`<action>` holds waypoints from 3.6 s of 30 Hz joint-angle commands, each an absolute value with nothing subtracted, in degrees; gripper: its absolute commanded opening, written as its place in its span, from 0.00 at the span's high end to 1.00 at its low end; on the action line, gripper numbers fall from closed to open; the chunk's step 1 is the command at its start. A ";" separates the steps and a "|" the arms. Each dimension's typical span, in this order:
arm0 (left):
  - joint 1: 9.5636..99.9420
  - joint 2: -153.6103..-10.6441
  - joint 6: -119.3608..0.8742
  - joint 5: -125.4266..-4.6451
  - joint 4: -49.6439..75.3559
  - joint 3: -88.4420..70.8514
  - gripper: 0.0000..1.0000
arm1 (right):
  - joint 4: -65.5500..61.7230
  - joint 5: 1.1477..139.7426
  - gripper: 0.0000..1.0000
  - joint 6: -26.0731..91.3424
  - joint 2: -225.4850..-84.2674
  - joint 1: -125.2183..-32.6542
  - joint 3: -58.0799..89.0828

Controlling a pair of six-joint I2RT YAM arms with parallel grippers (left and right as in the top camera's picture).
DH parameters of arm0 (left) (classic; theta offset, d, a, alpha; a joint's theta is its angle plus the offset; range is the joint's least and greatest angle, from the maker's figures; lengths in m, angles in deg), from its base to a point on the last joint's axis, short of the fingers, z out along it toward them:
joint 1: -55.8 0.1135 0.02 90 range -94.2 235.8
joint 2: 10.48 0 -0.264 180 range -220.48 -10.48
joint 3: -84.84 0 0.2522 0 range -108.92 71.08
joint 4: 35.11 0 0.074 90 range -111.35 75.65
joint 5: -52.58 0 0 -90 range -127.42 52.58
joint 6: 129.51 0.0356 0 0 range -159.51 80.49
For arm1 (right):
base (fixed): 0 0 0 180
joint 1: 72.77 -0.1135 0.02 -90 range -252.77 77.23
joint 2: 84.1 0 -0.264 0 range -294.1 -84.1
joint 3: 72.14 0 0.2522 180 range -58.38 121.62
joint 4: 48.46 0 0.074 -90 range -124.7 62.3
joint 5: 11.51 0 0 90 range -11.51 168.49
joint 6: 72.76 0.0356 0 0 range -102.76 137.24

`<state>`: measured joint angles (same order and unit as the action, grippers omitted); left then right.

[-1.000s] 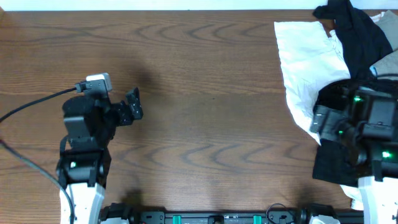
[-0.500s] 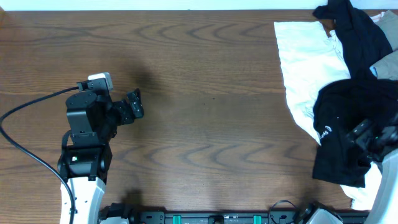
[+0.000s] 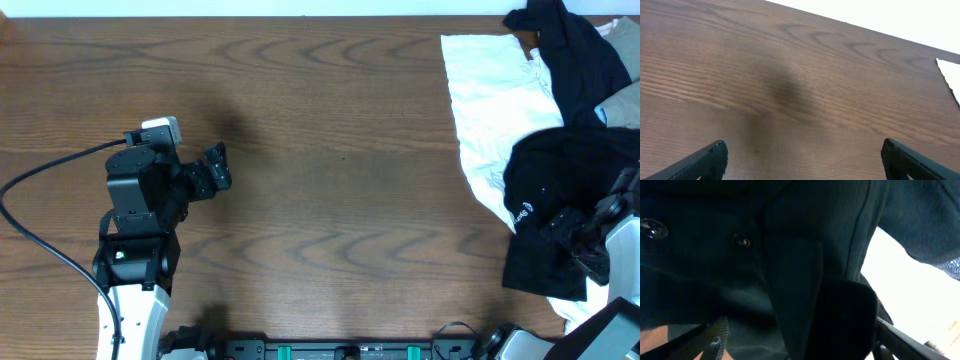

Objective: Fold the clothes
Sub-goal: 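Reach the right gripper into the black clothing pile and grasp a shirt, then drag the black shirt left toward the table center with the right gripper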

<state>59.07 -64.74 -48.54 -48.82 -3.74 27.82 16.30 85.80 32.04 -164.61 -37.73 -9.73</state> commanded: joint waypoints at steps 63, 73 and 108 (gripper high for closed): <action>59.09 -66.62 -48.87 -48.95 -3.81 26.59 0.02 | 9.68 68.45 0.30 10.32 -181.22 -96.78 16.15; 59.09 -67.23 -48.87 -48.95 -3.83 26.59 0.02 | 3.52 64.55 0.90 10.34 -191.15 -97.44 16.15; 59.09 -67.36 -48.87 -51.99 -4.14 26.59 0.02 | 12.26 83.24 0.21 19.56 -187.41 -96.63 39.38</action>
<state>59.07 -67.17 -48.57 -49.12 -3.74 27.82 9.20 72.60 15.56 -192.09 -101.15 38.99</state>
